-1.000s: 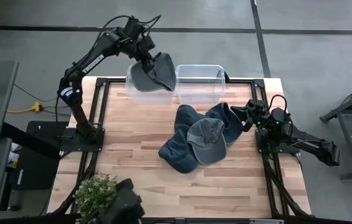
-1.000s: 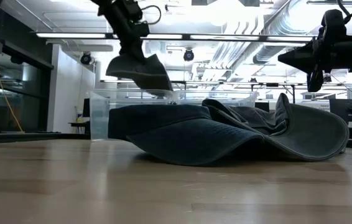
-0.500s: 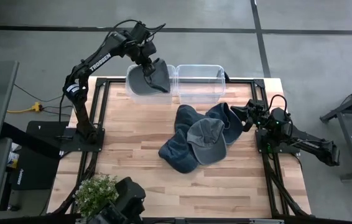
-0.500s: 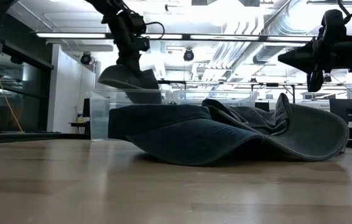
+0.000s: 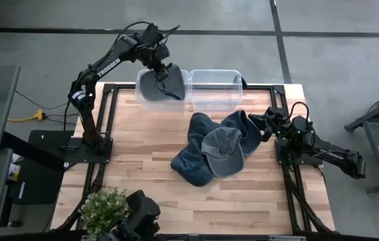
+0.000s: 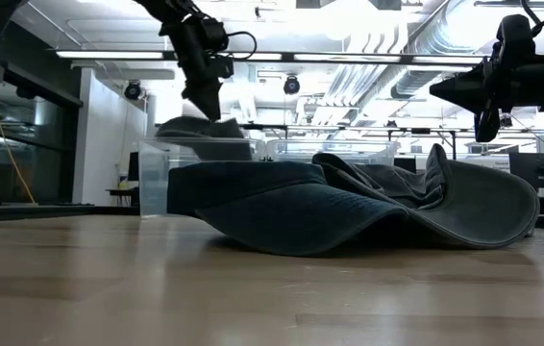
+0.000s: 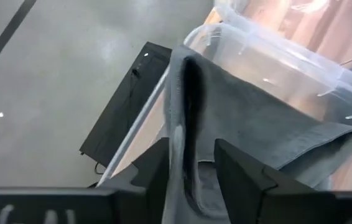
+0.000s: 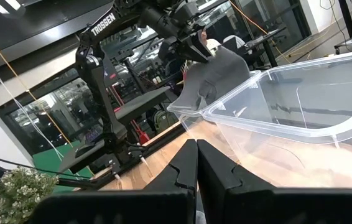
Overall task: Pick & Place hat
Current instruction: Put the left gray cap into the left transparent bin, then put the gray cap into the left transparent bin
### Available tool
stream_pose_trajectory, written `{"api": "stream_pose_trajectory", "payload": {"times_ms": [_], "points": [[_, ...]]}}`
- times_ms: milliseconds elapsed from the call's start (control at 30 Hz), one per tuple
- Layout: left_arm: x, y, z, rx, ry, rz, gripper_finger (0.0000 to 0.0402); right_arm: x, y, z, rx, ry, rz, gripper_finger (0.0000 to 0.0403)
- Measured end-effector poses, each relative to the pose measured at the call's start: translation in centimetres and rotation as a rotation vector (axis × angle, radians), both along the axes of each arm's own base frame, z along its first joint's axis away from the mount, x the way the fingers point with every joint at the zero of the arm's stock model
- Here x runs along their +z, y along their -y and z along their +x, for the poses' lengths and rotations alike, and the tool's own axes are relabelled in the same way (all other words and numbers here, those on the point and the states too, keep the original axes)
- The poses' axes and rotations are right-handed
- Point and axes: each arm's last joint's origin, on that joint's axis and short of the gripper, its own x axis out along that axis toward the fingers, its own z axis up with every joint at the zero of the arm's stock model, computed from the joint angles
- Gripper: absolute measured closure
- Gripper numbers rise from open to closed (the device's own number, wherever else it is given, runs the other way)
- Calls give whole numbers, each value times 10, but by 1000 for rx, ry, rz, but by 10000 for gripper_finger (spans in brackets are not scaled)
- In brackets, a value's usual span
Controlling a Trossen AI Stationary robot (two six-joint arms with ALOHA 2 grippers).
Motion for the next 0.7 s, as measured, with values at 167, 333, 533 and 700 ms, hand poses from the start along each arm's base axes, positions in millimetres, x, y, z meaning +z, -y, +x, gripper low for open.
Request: {"api": "stream_pose_trajectory", "payload": {"times_ms": [167,333,533,700], "points": [[0,0,0,3,-6,0,224,0,0,0,0,0,0,402],[0,0,0,5,-7,3,197,0,0,0,0,0,0,402],[0,2,2,31,11,-14,193,0,0,0,0,0,0,402],[8,6,5,30,89,-66,193,0,0,0,0,0,0,402]]}}
